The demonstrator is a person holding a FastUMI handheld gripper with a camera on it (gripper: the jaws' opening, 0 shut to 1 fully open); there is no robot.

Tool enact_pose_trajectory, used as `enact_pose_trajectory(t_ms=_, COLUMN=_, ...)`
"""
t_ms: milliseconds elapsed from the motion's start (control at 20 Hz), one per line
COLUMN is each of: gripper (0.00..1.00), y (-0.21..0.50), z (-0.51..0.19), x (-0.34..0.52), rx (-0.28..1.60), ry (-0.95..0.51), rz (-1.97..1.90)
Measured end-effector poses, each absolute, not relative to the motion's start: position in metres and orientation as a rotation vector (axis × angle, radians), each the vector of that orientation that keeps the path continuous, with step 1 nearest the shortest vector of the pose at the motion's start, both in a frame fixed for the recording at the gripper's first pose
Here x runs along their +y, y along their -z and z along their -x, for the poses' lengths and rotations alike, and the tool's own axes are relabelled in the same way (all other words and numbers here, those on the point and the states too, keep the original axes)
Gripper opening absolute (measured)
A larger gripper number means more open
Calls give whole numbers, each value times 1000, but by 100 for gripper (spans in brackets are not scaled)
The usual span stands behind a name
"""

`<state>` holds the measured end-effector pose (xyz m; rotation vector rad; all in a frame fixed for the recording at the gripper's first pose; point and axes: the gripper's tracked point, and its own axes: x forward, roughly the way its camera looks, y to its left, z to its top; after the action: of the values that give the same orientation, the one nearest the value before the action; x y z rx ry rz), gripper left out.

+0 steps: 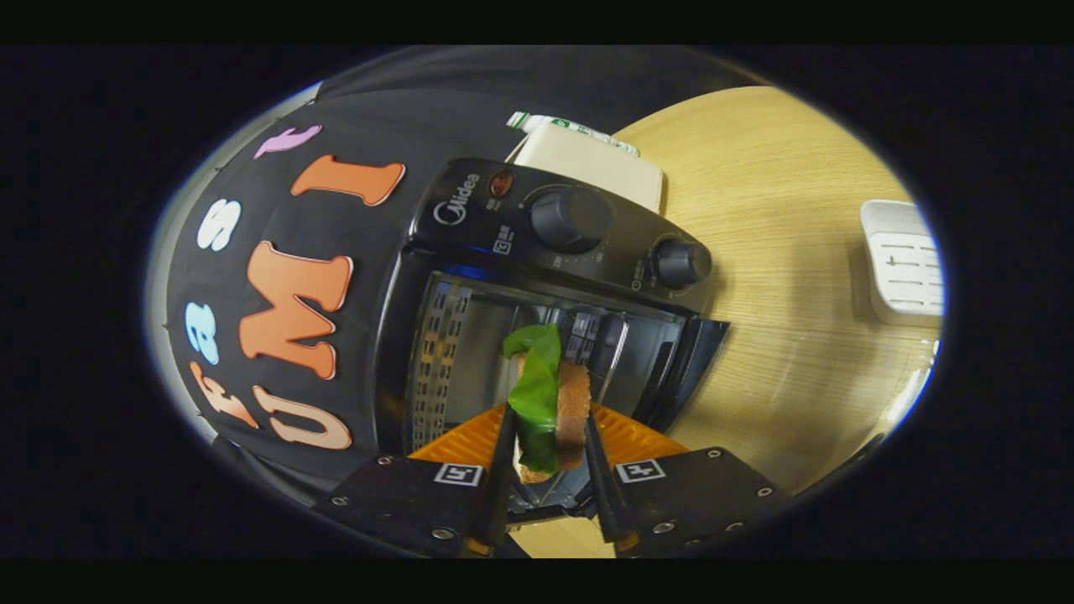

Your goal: Open the toaster oven, put the food inside, and close the toaster oven door.

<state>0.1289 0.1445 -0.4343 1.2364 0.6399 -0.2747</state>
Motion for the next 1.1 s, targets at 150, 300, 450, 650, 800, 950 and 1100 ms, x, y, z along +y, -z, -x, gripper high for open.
enact_pose_trajectory(t_ms=150, gripper=62, y=441, z=-128, x=158, rx=697, ry=274, rz=-1245)
enact_pose_trajectory(t_ms=300, gripper=86, y=440, z=-121, x=158, rx=719, ry=267, rz=-1222)
enact_pose_trajectory(t_ms=450, gripper=95, y=433, z=-105, x=148, rx=728, ry=258, rz=-1163)
enact_pose_trajectory(t_ms=650, gripper=97, y=413, z=-78, x=129, rx=743, ry=236, rz=-1063)
enact_pose_trajectory(t_ms=800, gripper=98, y=389, z=-54, x=118, rx=738, ry=168, rz=-898)
enact_pose_trajectory(t_ms=950, gripper=98, y=372, z=-32, x=108, rx=726, ry=111, rz=-760)
enact_pose_trajectory(t_ms=1100, gripper=98, y=367, z=-6, x=95, rx=726, ry=63, rz=-572)
